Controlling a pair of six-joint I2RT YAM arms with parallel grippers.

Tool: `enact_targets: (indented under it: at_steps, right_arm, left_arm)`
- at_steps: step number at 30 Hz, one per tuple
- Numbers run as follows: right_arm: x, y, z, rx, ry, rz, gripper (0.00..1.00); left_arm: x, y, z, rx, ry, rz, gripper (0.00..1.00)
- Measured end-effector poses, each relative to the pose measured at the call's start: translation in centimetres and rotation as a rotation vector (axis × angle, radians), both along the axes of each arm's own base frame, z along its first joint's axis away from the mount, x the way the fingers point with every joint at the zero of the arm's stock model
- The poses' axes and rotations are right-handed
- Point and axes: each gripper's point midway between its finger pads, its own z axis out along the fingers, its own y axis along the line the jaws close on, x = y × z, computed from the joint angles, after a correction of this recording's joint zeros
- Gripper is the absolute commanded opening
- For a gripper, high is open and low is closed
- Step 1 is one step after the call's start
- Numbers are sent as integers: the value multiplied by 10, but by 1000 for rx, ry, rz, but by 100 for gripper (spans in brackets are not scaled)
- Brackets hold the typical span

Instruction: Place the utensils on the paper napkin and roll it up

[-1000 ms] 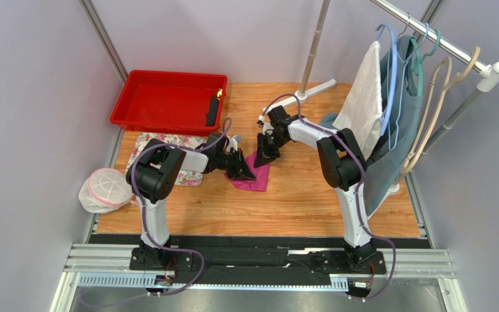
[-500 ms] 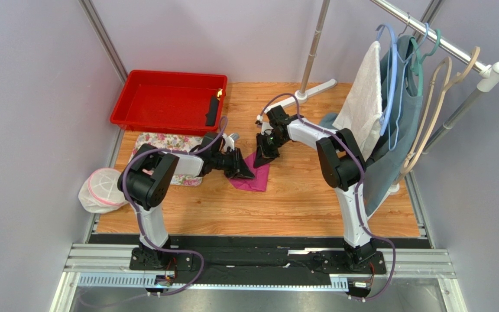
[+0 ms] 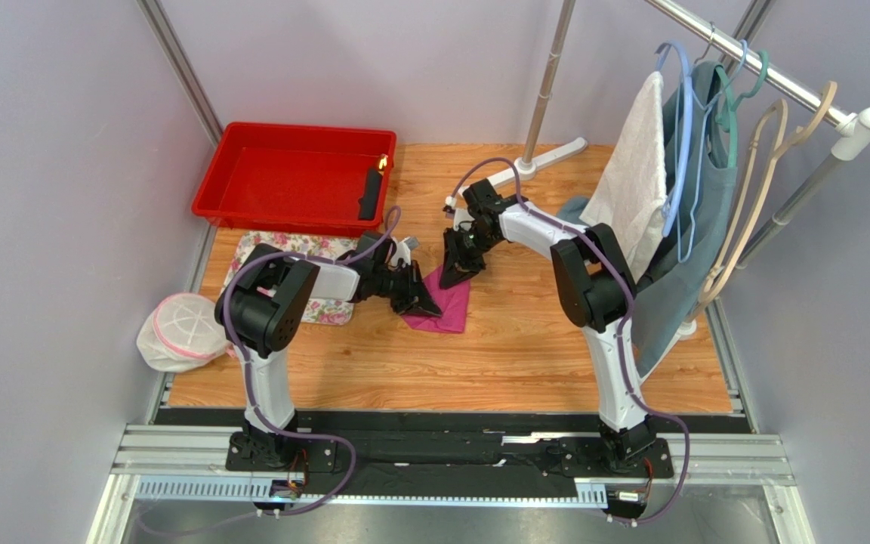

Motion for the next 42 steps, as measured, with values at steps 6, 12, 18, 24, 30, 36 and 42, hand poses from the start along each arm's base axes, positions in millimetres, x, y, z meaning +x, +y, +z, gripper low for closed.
enact_targets:
  at_steps: [6, 12, 18, 24, 30, 36, 42]
  right_arm:
    - [0, 2, 24, 25, -13, -20, 10]
    - [-6, 3, 31, 18, -22, -20, 6]
    - [-22, 3, 8, -32, 30, -4, 4]
    - [-28, 1, -10, -55, 64, 3, 2]
    - [-28, 2, -10, -47, 70, 9, 2]
    - [-28, 2, -10, -43, 72, 11, 1]
    - [-27, 2, -10, -46, 77, 13, 1]
  left_arm:
    - [0, 0, 0, 1, 1, 0, 0]
    - [0, 0, 0, 1, 2, 1, 0]
    - [0, 0, 0, 1, 3, 2, 0]
    - [0, -1, 1, -11, -4, -2, 5]
    - [0, -3, 7, -30, -26, -11, 10]
    - [-6, -13, 24, -65, -63, -47, 10]
    - [-12, -15, 21, -58, -50, -62, 1]
